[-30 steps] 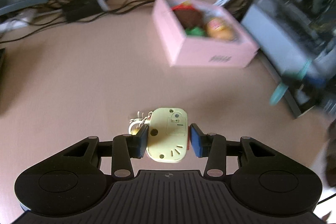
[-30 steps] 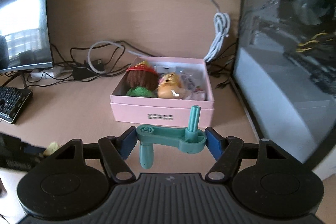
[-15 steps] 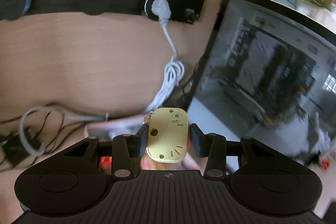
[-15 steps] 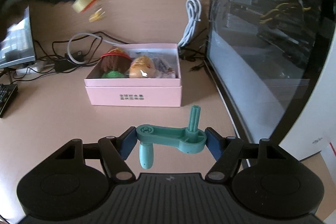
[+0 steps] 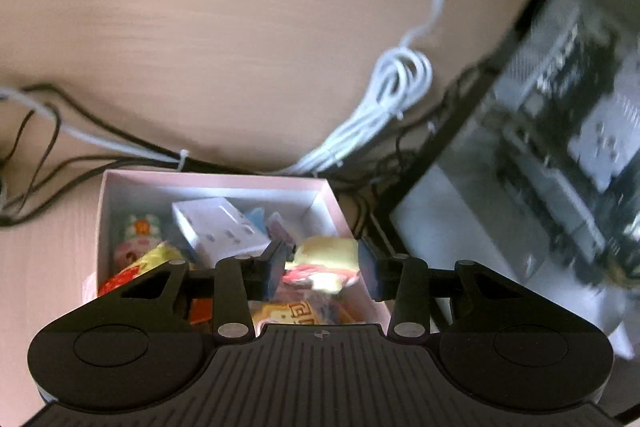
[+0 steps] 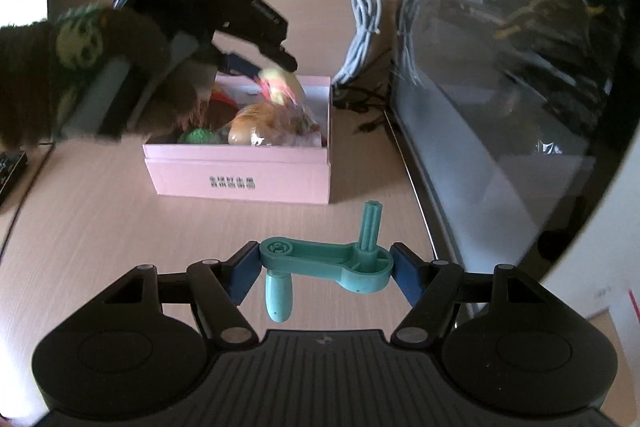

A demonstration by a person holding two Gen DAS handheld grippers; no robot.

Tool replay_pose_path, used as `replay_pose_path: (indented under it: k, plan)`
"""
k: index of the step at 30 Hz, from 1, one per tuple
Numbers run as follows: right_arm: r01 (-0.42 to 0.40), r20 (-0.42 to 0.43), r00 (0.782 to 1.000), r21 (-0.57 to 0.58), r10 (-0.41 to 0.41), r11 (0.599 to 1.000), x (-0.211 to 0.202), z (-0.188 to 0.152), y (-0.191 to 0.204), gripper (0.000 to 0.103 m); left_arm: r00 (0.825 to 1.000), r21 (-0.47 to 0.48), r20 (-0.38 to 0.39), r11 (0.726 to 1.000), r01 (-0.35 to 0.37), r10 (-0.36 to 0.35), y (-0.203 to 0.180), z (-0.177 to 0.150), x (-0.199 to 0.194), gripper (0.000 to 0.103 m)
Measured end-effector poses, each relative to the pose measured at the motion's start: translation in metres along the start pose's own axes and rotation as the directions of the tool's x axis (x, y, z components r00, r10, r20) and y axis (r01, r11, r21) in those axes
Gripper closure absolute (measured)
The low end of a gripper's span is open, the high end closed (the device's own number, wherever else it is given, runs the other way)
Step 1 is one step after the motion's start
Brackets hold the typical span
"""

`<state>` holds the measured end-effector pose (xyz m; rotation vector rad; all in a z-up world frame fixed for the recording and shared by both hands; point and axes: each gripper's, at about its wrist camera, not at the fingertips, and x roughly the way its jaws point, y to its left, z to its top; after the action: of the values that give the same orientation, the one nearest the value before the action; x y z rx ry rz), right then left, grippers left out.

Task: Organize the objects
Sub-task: 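Drop the keychain and crank toy into the pink box with both grippers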

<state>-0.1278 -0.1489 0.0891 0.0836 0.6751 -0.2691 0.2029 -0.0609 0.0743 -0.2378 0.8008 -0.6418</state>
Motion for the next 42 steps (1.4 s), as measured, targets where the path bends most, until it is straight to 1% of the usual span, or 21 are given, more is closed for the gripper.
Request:
replay_pose_path:
  k: [3, 5, 8, 12, 15, 16, 18, 19, 21, 23, 24, 26, 28, 31, 33, 34, 37, 38, 39, 40, 42]
  plan:
    - [-0.002, 0.023, 1.000, -0.003, 0.002, 1.000, 0.006, 0.014, 0.000, 0.033, 0.995, -0.066, 0.092, 0.997, 0.030, -0.023, 0.015, 0.003, -0.028, 0.059]
    - [-0.020, 0.037, 0.999, 0.018, 0.020, 1.000, 0.010, 0.027, -0.002, 0.033, 0.990, -0.098, 0.136, 0.994, 0.041, -0.028, 0.026, 0.002, -0.051, 0.059]
    - [-0.063, 0.067, 0.996, 0.055, 0.059, 0.996, 0.021, 0.056, -0.005, 0.033, 0.987, -0.110, 0.164, 0.994, 0.012, 0.006, 0.040, -0.003, -0.082, 0.059]
    - [-0.087, 0.124, 0.989, 0.060, 0.079, 0.994, 0.044, 0.098, 0.002, 0.032, 0.990, -0.143, 0.129, 0.989, -0.042, 0.061, 0.065, -0.028, -0.112, 0.059]
    - [-0.100, 0.141, 0.986, 0.093, 0.086, 0.991, 0.074, 0.133, 0.008, 0.032, 0.992, -0.159, 0.093, 0.985, -0.070, 0.085, 0.074, -0.046, -0.121, 0.059]
    - [-0.120, 0.131, 0.986, 0.120, 0.104, 0.985, 0.089, 0.145, 0.009, 0.032, 0.993, -0.164, 0.079, 0.983, -0.078, 0.092, 0.076, -0.052, -0.122, 0.059]
    - [-0.183, 0.092, 0.981, 0.159, 0.170, 0.970, 0.118, 0.162, 0.010, 0.031, 0.994, -0.178, 0.048, 0.980, -0.085, 0.095, 0.080, -0.061, -0.124, 0.059]
    - [-0.185, 0.071, 0.982, 0.184, 0.175, 0.965, 0.129, 0.168, 0.010, 0.031, 0.995, -0.182, 0.036, 0.979, -0.087, 0.095, 0.082, -0.064, -0.124, 0.059]
    - [-0.162, 0.066, 0.986, 0.214, 0.151, 0.963, 0.130, 0.168, 0.010, 0.031, 0.996, -0.174, 0.025, 0.981, -0.084, 0.089, 0.084, -0.070, -0.130, 0.059]
    - [-0.185, 0.081, 0.982, 0.220, 0.171, 0.958, 0.115, 0.158, 0.005, 0.027, 0.997, -0.159, 0.016, 0.984, -0.077, 0.081, 0.085, -0.074, -0.134, 0.059]
    - [-0.183, 0.086, 0.982, 0.206, 0.169, 0.961, 0.106, 0.150, 0.005, 0.025, 0.997, -0.157, 0.011, 0.985, -0.073, 0.075, 0.086, -0.075, -0.134, 0.059]
    - [-0.157, 0.080, 0.986, 0.139, 0.147, 0.978, 0.094, 0.132, 0.008, 0.024, 0.998, -0.167, 0.009, 0.984, -0.060, 0.062, 0.087, -0.075, -0.131, 0.059]
    - [-0.100, 0.062, 0.993, 0.027, 0.098, 0.995, 0.087, 0.110, 0.018, 0.024, 0.999, -0.176, 0.009, 0.983, -0.044, 0.046, 0.085, -0.073, -0.126, 0.059]
    - [-0.033, 0.036, 0.999, -0.094, 0.037, 0.995, 0.087, 0.083, 0.028, 0.024, 0.999, -0.148, -0.001, 0.989, -0.032, 0.032, 0.075, -0.064, -0.114, 0.059]
    - [-0.001, 0.010, 1.000, -0.142, 0.003, 0.990, 0.093, 0.067, 0.032, 0.025, 0.998, -0.124, -0.018, 0.991, -0.060, 0.058, 0.071, -0.058, -0.101, 0.059]
    - [0.012, 0.004, 1.000, -0.156, -0.012, 0.988, 0.096, 0.062, 0.033, 0.025, 0.995, -0.118, -0.034, 0.989, -0.094, 0.090, 0.070, -0.054, -0.091, 0.059]
    - [0.051, -0.013, 0.998, -0.184, -0.055, 0.982, 0.108, 0.052, 0.035, 0.025, 0.980, -0.115, -0.096, 0.976, -0.186, 0.176, 0.073, -0.051, -0.066, 0.059]
    - [0.059, -0.020, 0.998, -0.185, -0.064, 0.981, 0.113, 0.051, 0.035, 0.027, 0.973, -0.117, -0.111, 0.969, -0.215, 0.202, 0.075, -0.051, -0.061, 0.059]
    - [0.066, -0.024, 0.997, -0.189, -0.072, 0.980, 0.117, 0.051, 0.034, 0.031, 0.964, -0.126, -0.123, 0.960, -0.250, 0.235, 0.078, -0.052, -0.058, 0.046]
    - [0.071, -0.026, 0.997, -0.194, -0.077, 0.978, 0.122, 0.052, 0.034, 0.033, 0.960, -0.144, -0.123, 0.953, -0.268, 0.251, 0.082, -0.054, -0.058, 0.041]
    - [0.046, -0.039, 0.998, -0.196, -0.055, 0.980, 0.128, 0.054, 0.035, 0.033, 0.950, -0.181, -0.116, 0.935, -0.306, 0.288, 0.090, -0.058, -0.061, 0.026]
